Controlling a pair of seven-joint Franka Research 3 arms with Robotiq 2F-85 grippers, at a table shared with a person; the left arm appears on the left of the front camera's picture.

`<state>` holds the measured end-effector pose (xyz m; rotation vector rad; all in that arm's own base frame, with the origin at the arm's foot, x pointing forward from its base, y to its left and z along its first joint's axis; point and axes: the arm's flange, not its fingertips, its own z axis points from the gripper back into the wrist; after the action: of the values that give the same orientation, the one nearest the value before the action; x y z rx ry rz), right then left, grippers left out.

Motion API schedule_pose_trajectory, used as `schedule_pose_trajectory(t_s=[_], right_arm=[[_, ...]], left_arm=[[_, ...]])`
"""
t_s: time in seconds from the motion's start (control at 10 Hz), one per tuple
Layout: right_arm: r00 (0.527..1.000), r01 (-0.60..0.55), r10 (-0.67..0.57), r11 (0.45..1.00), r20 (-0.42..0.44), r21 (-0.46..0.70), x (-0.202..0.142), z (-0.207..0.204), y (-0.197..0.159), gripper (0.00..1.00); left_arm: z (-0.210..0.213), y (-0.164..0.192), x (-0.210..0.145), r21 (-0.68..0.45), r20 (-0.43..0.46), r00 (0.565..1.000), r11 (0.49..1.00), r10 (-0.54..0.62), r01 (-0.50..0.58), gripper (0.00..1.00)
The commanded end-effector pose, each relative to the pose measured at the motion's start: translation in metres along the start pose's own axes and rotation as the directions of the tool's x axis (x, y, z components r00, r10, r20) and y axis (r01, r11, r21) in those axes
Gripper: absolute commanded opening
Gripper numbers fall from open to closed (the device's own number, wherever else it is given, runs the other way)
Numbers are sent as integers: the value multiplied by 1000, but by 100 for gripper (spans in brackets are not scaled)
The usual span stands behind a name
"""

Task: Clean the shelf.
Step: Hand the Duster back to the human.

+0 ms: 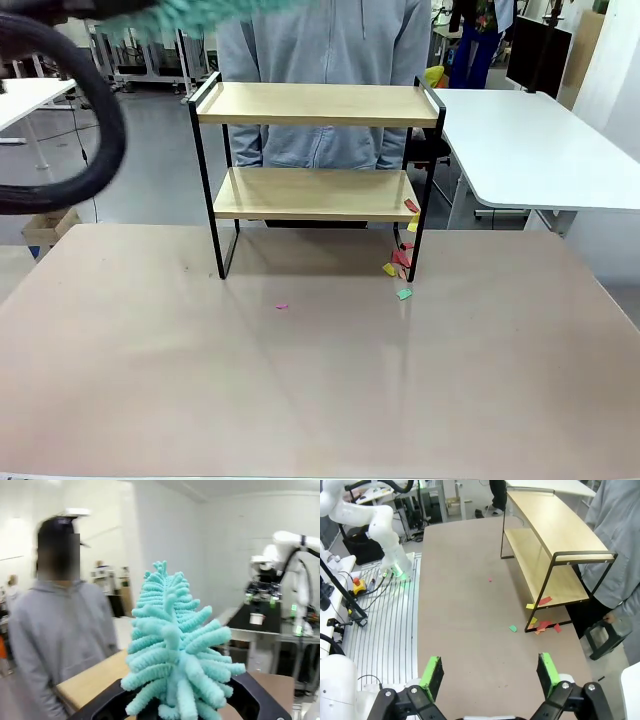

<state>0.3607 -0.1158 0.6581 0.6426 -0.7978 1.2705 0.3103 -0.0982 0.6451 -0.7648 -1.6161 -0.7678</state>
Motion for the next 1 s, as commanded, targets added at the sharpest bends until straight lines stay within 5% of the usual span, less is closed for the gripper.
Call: schedule_pose_trajectory(t_s=[0.0,0.4,0.9], right_arm=[[1000,-4,4,1000,-2,2,2,1,1,100],[1000,-4,4,1000,-2,2,2,1,1,100],[1000,-4,4,1000,-2,2,2,1,1,100]], left_arm=[[39,15,-6,184,55,998,983,2,-12,18],[124,65,-47,419,171,983,899,61,-129,18],[156,94,-151,597,72,985,784,157,-168,18]])
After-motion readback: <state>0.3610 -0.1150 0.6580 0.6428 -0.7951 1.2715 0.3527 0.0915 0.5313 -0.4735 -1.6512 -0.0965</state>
